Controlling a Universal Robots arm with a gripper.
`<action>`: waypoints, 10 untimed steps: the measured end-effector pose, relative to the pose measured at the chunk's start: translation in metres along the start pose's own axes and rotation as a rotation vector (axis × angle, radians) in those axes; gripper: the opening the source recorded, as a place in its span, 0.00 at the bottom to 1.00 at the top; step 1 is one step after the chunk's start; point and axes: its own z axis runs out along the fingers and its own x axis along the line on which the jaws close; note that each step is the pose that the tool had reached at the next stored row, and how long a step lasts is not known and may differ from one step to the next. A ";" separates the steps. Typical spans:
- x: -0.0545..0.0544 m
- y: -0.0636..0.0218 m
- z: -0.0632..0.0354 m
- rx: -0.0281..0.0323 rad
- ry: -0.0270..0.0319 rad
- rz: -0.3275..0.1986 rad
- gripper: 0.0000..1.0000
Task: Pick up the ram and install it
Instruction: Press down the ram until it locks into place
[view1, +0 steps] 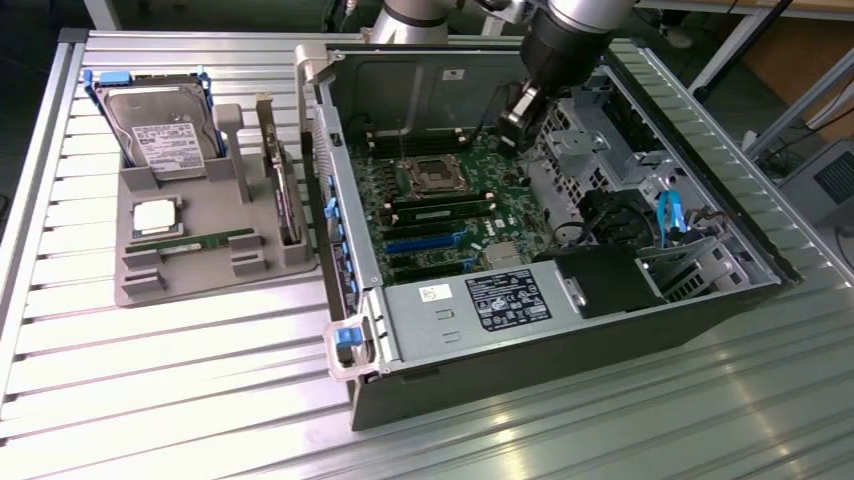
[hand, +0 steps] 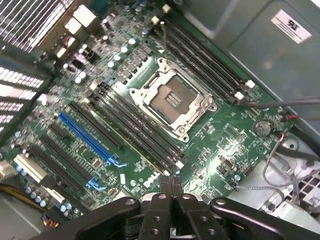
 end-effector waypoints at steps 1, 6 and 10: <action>0.000 0.0000 0.0002 -0.0011 -0.0016 0.044 0.10; 0.000 -0.0001 0.0009 -0.0049 -0.0070 0.192 0.10; 0.000 -0.0001 0.0014 -0.0073 -0.0106 0.291 0.10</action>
